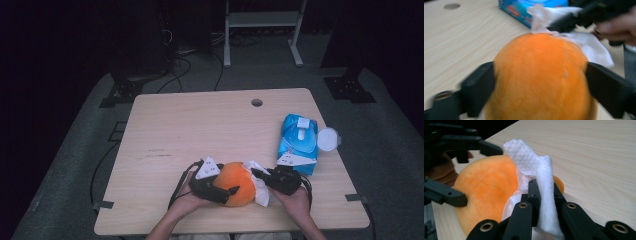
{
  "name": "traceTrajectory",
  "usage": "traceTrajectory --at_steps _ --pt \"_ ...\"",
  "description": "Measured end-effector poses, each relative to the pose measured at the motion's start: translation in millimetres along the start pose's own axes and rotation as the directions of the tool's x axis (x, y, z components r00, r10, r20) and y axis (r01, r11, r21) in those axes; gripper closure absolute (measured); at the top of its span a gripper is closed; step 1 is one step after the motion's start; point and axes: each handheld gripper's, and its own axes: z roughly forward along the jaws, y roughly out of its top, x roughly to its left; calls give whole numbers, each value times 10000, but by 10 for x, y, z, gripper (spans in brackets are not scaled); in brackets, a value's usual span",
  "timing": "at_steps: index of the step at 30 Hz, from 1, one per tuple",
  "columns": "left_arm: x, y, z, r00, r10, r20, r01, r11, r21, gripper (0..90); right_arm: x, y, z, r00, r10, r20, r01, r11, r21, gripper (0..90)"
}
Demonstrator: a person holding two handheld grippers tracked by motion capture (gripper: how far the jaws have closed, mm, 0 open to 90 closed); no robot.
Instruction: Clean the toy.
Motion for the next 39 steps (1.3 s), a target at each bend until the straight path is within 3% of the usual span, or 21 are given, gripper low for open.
traceTrajectory --at_steps 2,4,6,9,10,13,16,18,20,22,25,27,29,31,36,37,39 --pt "42 -34 35 9993 -330 179 327 9993 196 50 24 17 -2 9998 -2 -178 0 9999 -124 828" --pt "29 -38 35 9998 -179 123 177 9997 177 131 48 42 -21 9986 139 -512 -155 9993 -328 827" --pt "-33 -2 14 9987 417 -292 -421 9991 -107 210 100 84 -44 9976 30 -697 -70 9984 -569 827" --pt "-162 32 -2 9809 1602 -1103 -1663 9849 -487 248 150 111 -55 9976 -235 -650 190 9975 -680 827" --pt "-167 32 -6 9799 1728 -999 -1777 9831 -433 248 134 98 -50 9981 -189 -588 151 9978 -651 827" --pt "-120 3 -23 9889 1372 -567 -1396 9893 -417 206 11 15 -19 9998 111 -175 -117 9994 -329 826" --pt "-1 -1 -41 9990 319 -307 -331 9987 -393 106 -72 -58 23 9990 437 -12 -437 9990 -11 827" --pt "60 -20 -13 9995 -230 -201 226 9995 -212 68 -47 -48 38 9987 497 -151 -497 9987 -55 828" --pt "64 -43 9 9993 -271 -270 269 9996 -98 82 23 4 29 9983 381 -435 -390 9990 -210 827" --pt "18 -35 3 9989 277 -369 -281 9996 -85 158 124 66 5 9965 84 -833 -126 9987 -497 827" --pt "-45 -31 -12 9960 740 -493 -744 9972 -57 204 166 78 4 9971 -151 -752 113 9986 -510 827" --pt "-58 -48 -26 9947 898 -497 -903 9959 -82 208 86 26 17 9981 209 -573 -233 9989 -403 826" --pt "-72 -51 -35 9936 1013 -508 -1019 9948 -91 208 -23 -26 26 9991 409 -76 -411 9990 -164 825" --pt "-81 -48 -32 9932 1075 -458 -1080 9941 -88 202 -76 -58 23 9963 855 -58 -855 9963 -97 826" --pt "-37 -42 -41 9971 752 -95 -754 9969 -222 144 132 90 -25 9974 76 -710 -115 9984 -557 825" --pt "-17 -26 -55 9983 579 -53 -580 9981 -191 113 152 96 -17 9977 -80 -667 47 9987 -505 825" --pt "48 -6 -82 10000 28 -45 -29 9996 -294 91 110 52 14 9984 46 -567 -66 9994 -341 825"
